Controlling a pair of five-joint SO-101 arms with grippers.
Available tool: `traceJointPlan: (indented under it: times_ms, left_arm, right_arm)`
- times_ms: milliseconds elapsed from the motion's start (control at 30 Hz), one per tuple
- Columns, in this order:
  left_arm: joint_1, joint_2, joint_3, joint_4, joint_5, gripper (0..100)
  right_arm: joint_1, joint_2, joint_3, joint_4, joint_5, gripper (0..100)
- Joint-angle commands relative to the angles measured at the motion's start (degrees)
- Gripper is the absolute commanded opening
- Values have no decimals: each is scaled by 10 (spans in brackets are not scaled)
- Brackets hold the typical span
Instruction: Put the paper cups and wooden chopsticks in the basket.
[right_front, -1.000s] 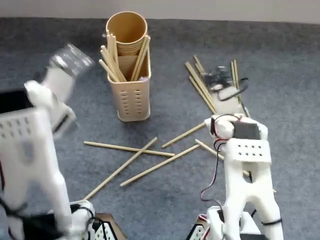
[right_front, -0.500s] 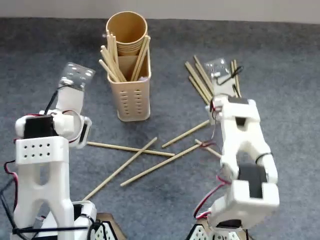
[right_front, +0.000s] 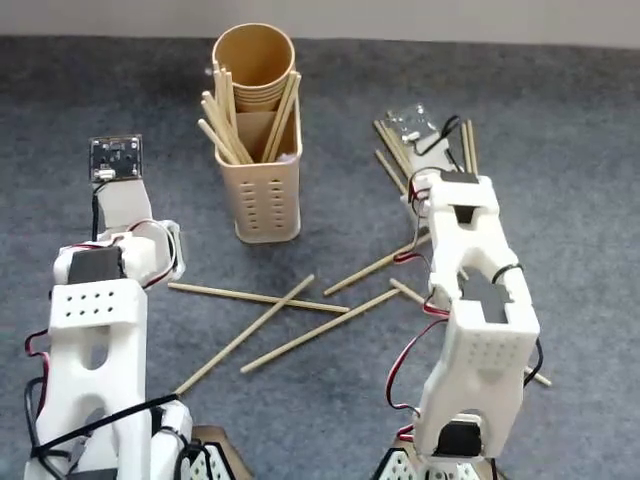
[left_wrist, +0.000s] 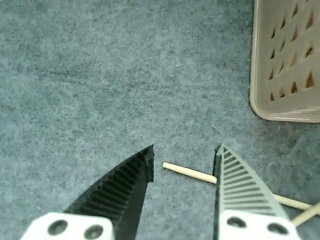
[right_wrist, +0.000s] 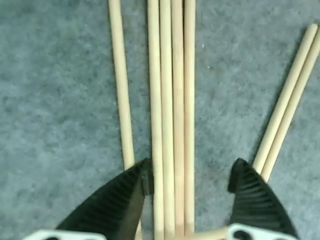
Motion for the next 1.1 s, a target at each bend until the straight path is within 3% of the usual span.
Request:
traceJointPlan:
  times_ms: [0, 67, 267, 600, 833, 1067]
  left_arm:
    - [-3, -8, 10, -9, 7, 217]
    - [-3, -8, 14, -10, 6, 217]
    - [-3, -8, 16, -21, 6, 217]
    - [-2, -8, 22, -21, 5, 217]
    - [-2, -8, 34, -41, 5, 217]
    - [-2, -8, 34, -39, 5, 217]
  right_arm:
    - [-2, 28, -9, -1, 4, 118]
    - [1, 28, -13, -1, 4, 2]
    - [20, 0, -13, 6, -6, 3]
    - [23, -230, -10, 57, -156, 3]
    - [-4, -387, -8, 57, -231, 3]
    - [-65, -474, -14, 52, -253, 3]
